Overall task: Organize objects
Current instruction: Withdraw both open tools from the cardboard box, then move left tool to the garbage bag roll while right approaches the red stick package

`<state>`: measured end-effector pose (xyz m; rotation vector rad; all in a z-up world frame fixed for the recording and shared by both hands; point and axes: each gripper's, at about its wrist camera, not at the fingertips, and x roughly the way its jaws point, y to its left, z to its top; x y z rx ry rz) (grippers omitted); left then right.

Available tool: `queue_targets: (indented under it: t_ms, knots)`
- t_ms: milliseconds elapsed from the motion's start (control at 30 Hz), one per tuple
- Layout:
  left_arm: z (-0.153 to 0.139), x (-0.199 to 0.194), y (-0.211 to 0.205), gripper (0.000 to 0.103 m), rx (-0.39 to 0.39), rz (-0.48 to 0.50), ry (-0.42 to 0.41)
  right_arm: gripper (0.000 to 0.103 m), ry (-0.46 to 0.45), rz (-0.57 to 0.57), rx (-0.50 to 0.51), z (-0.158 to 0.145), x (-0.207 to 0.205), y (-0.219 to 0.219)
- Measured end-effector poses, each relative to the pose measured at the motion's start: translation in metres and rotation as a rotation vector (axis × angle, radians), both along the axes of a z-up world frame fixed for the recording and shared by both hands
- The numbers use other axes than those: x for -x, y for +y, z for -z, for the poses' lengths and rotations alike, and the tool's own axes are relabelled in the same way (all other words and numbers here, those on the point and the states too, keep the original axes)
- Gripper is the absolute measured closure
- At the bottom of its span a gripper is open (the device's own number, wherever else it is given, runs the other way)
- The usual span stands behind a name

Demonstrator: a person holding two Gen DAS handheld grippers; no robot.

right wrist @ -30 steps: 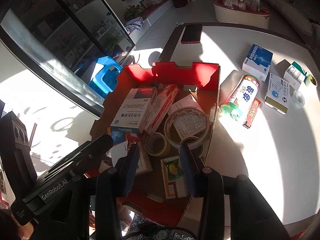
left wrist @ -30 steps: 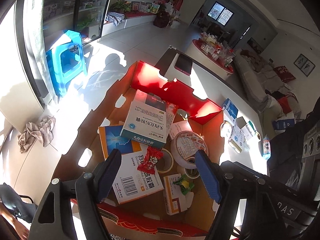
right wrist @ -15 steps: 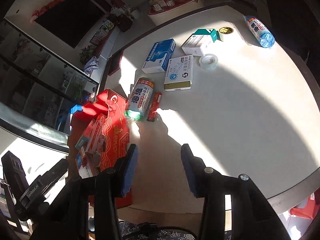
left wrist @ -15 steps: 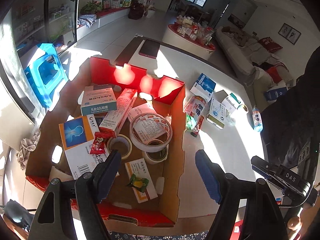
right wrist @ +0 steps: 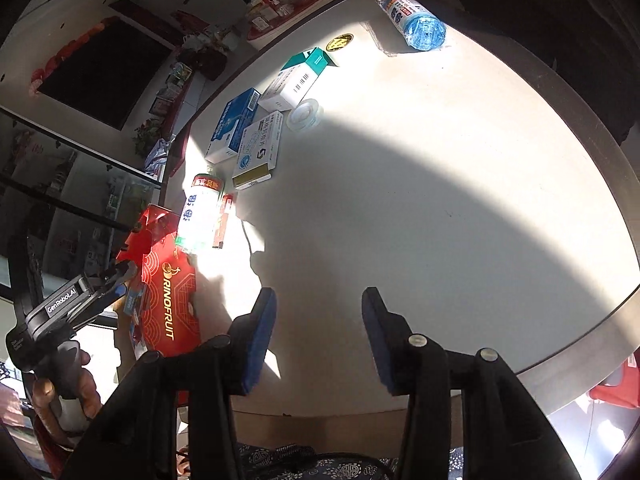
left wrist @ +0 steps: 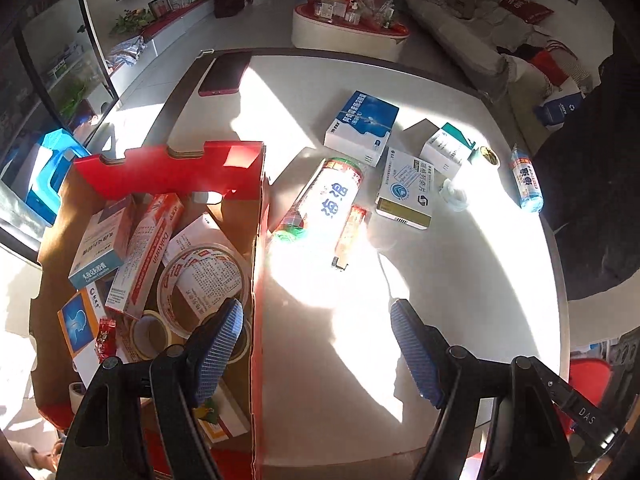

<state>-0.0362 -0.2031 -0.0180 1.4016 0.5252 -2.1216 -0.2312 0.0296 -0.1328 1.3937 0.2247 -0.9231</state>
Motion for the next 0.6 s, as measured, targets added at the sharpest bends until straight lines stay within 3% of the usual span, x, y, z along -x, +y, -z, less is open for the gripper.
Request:
queue_targets:
  t_ms: [100,333,600]
  knots:
    - [0.011,0.031,-0.007,0.023,0.031,0.009,-0.073,0.059,-0.009,0.001,-0.010,0.006,0.007,-0.001]
    - [0.044,0.084,-0.027,0.023,0.023,0.048,-0.253,0.055,0.019,-0.037,-0.002,0.003,0.003,-0.016]
    - [0.055,0.104,-0.044,0.023,0.069,0.051,-0.295,0.054,0.003,-0.116,0.029,-0.014,-0.033,-0.036]
